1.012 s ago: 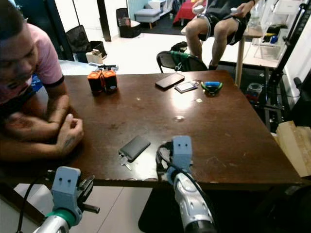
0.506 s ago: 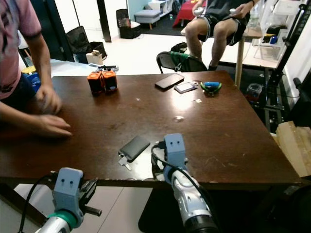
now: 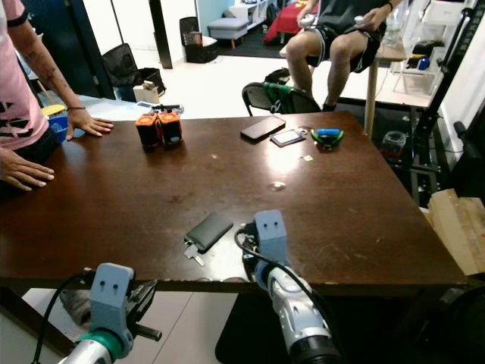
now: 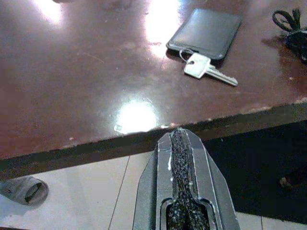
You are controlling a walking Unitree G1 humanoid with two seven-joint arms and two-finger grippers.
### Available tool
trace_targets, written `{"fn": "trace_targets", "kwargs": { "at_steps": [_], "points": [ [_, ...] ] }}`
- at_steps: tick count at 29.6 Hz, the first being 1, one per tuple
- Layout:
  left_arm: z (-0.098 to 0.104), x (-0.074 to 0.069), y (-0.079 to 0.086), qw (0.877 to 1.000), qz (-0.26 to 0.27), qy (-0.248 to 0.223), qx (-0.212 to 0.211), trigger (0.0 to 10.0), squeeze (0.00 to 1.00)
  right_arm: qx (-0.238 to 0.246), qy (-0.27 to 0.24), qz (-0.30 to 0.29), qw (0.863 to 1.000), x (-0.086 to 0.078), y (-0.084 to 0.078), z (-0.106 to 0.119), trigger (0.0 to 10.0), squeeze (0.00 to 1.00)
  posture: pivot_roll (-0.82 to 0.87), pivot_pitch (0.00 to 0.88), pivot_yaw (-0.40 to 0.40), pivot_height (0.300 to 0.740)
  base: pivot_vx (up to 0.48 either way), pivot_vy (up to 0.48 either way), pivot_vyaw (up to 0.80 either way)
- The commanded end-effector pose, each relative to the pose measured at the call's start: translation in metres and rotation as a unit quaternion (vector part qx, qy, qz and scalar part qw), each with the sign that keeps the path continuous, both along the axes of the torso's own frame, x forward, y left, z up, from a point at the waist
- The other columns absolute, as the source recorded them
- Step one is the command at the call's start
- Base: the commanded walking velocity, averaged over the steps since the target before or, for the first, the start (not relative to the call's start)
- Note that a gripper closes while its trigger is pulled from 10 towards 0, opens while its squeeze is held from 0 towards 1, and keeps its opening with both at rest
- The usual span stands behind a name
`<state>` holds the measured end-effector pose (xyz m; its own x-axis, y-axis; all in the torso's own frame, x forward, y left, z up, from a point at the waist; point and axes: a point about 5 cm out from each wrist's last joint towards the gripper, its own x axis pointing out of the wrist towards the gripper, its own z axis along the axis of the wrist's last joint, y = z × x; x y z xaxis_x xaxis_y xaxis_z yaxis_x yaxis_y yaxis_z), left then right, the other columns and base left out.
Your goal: Hang keys on a hook
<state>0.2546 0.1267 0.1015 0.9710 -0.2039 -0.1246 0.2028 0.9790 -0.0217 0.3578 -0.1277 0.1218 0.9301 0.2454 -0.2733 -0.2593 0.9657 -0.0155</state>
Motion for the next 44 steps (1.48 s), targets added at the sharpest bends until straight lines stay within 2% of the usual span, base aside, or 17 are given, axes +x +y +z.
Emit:
{"fn": "trace_targets", "kwargs": {
  "at_steps": [1, 19, 20, 21, 22, 24, 25, 26, 29, 35, 37, 44],
  "points": [
    [-0.007, -0.004, 0.004, 1.0, 0.001, 0.017, 0.008, 10.0, 0.0, -0.009, 0.077, 0.002, 0.997, -0.013, 0.001, -0.033, 0.0, 0.0, -0.04, 0.084, 0.179, 0.74, 0.0, 0.0, 0.0],
    [-0.007, -0.004, 0.004, 1.0, 0.002, 0.02, 0.011, 10.0, 0.0, -0.006, 0.066, 0.003, 0.998, -0.012, 0.001, -0.03, 0.0, 0.0, -0.04, 0.09, 0.179, 0.74, 0.0, 0.0, 0.0],
    [-0.007, -0.004, 0.004, 1.0, 0.003, 0.019, 0.012, 10.0, 0.0, 0.006, 0.051, -0.002, 0.999, -0.01, 0.001, -0.025, 0.0, 0.0, -0.03, 0.089, 0.181, 0.74, 0.0, 0.0, 0.0],
    [-0.007, -0.004, 0.006, 1.0, 0.005, 0.018, 0.013, 10.0, 0.0, 0.036, 0.014, -0.005, 0.999, -0.006, 0.002, -0.011, 0.0, 0.0, -0.03, 0.09, 0.182, 0.74, 0.0, 0.0, 0.0],
    [-0.007, -0.004, 0.006, 1.0, 0.005, 0.018, 0.013, 10.0, 0.0, 0.036, 0.014, -0.005, 0.999, -0.006, 0.002, -0.011, 0.0, 0.0, -0.03, 0.09, 0.182, 0.74, 0.0, 0.0, 0.0],
    [-0.005, -0.003, 0.008, 1.0, 0.01, 0.016, 0.015, 10.0, 0.0, 0.115, -0.083, 0.031, 0.989, -0.002, 0.012, 0.027, 0.7, 0.0, -0.03, 0.091, 0.183, 0.74, 0.0, 0.0, 0.0],
    [-0.005, -0.003, 0.008, 1.0, 0.01, 0.016, 0.015, 10.0, 0.0, 0.115, -0.083, 0.031, 0.989, -0.002, 0.012, 0.027, 0.7, 0.0, -0.03, 0.091, 0.183, 0.74, 0.0, 0.0, 0.0],
    [-0.005, -0.002, 0.009, 1.0, 0.011, 0.016, 0.015, 10.0, 0.0, 0.154, -0.135, 0.051, 0.977, -0.003, 0.016, 0.05, 0.2, 0.0, -0.03, 0.091, 0.183, 0.74, 0.0, 0.0, 0.0],
    [-0.006, -0.003, 0.008, 1.0, 0.011, 0.016, 0.014, 10.0, 0.0, 0.206, -0.211, 0.061, 0.954, -0.005, 0.017, 0.083, 0.0, 0.0, -0.03, 0.093, 0.185, 0.74, 0.0, 0.0, 0.0],
    [-0.006, -0.004, 0.007, 1.0, 0.01, 0.017, 0.012, 10.0, 0.0, 0.245, -0.254, 0.036, 0.935, -0.004, 0.012, 0.106, 0.0, 0.0, -0.03, 0.094, 0.186, 0.74, 0.0, 0.0, 0.0],
    [-0.006, -0.004, 0.007, 1.0, 0.01, 0.017, 0.012, 10.0, 0.0, 0.245, -0.254, 0.036, 0.935, -0.004, 0.012, 0.106, 0.0, 0.0, -0.03, 0.094, 0.186, 0.74, 0.0, 0.0, 0.0],
    [-0.006, -0.004, 0.008, 1.0, 0.01, 0.018, 0.014, 10.0, 0.0, 0.27, -0.277, 0.03, 0.922, -0.006, 0.01, 0.116, 0.0, 0.0, -0.03, 0.095, 0.188, 0.74, 0.0, 0.0, 0.0]
  ]
}}
